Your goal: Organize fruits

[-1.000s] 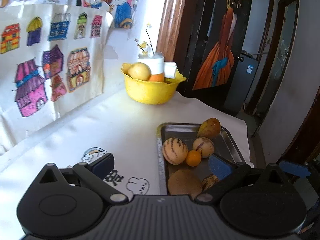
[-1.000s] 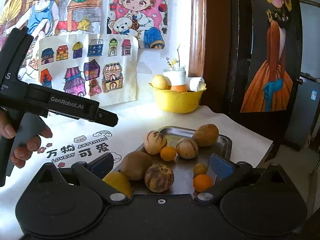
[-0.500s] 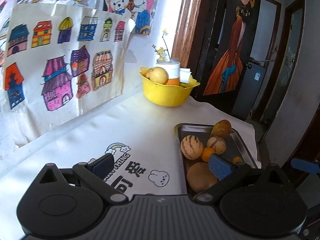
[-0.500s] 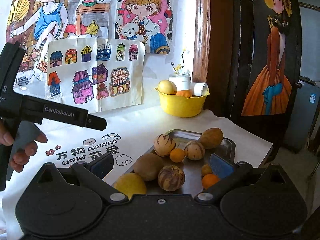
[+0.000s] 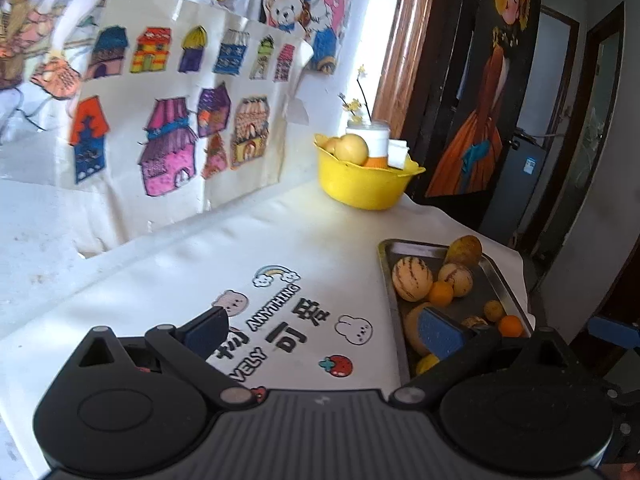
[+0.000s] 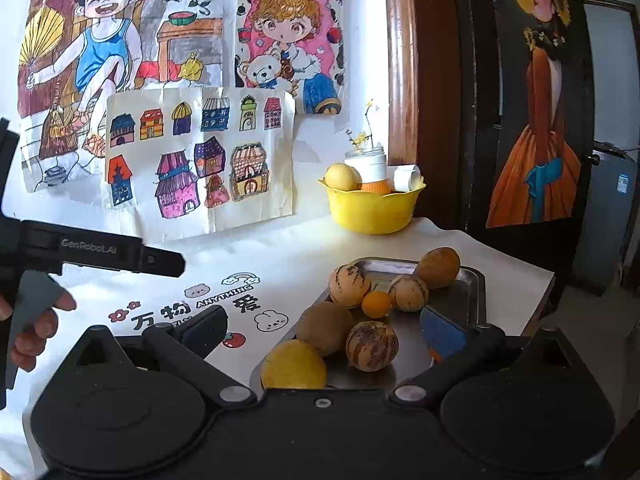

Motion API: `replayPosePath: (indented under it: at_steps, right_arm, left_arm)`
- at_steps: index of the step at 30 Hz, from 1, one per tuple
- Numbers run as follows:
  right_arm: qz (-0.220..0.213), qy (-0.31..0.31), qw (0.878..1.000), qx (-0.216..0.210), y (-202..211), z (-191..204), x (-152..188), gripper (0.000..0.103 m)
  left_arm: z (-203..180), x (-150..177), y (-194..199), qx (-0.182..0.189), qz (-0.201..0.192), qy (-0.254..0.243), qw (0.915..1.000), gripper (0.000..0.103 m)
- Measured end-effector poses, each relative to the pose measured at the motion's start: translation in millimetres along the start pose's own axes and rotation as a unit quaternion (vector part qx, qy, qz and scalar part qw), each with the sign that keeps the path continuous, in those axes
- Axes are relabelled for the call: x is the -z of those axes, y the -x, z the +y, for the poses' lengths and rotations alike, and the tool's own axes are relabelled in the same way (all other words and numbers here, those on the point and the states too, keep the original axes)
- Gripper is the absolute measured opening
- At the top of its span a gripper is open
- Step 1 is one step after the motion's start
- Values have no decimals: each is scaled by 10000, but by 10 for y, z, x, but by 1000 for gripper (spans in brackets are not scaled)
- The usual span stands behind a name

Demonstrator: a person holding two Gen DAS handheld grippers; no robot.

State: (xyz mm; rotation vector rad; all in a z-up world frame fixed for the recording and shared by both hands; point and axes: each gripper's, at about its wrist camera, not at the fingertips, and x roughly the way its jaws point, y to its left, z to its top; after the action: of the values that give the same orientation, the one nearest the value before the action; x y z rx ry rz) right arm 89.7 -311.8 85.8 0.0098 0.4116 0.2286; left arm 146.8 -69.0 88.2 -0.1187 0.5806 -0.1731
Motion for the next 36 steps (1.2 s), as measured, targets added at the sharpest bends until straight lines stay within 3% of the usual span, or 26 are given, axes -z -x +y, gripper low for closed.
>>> replayPosePath:
  at_steps: [14, 36]
  right_arm:
    - [-393, -66, 9982, 441, 221, 211, 112, 102]
    - [-470, -500, 9934, 917, 443, 409, 368, 102]
  left_arm:
    - [13, 243, 316, -73, -448, -121, 9989, 103]
    - [109, 547, 543, -140, -601, -279, 9977, 103]
